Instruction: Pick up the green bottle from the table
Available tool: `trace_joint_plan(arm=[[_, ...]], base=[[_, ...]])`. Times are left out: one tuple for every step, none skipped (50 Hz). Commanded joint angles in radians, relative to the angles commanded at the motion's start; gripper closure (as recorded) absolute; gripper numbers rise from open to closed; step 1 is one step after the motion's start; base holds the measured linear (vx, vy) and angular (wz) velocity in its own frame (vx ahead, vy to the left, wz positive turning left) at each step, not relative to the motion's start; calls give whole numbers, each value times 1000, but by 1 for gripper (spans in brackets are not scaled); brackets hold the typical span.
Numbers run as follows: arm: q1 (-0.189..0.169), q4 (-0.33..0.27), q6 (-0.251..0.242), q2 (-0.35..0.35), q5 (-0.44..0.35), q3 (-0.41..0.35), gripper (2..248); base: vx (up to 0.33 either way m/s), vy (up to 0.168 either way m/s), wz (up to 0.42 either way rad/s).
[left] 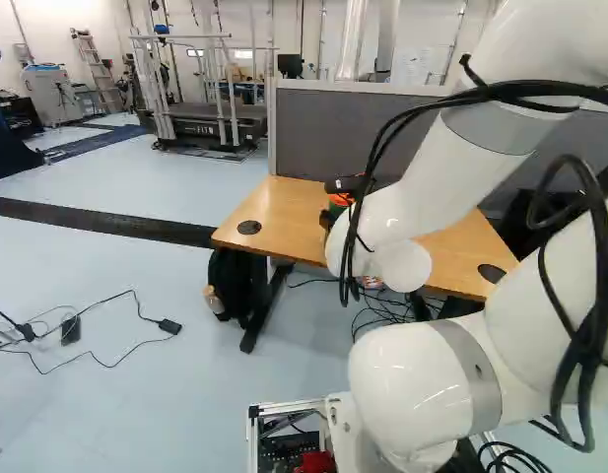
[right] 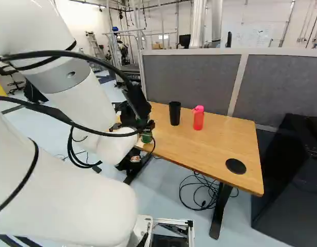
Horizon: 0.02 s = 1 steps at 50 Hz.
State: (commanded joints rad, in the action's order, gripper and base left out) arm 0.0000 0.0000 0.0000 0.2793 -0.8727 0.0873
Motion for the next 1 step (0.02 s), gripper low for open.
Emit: trace_joint_plan(arm=[[0, 0, 0, 0, 0, 0, 130]], base=[[0, 0, 0]])
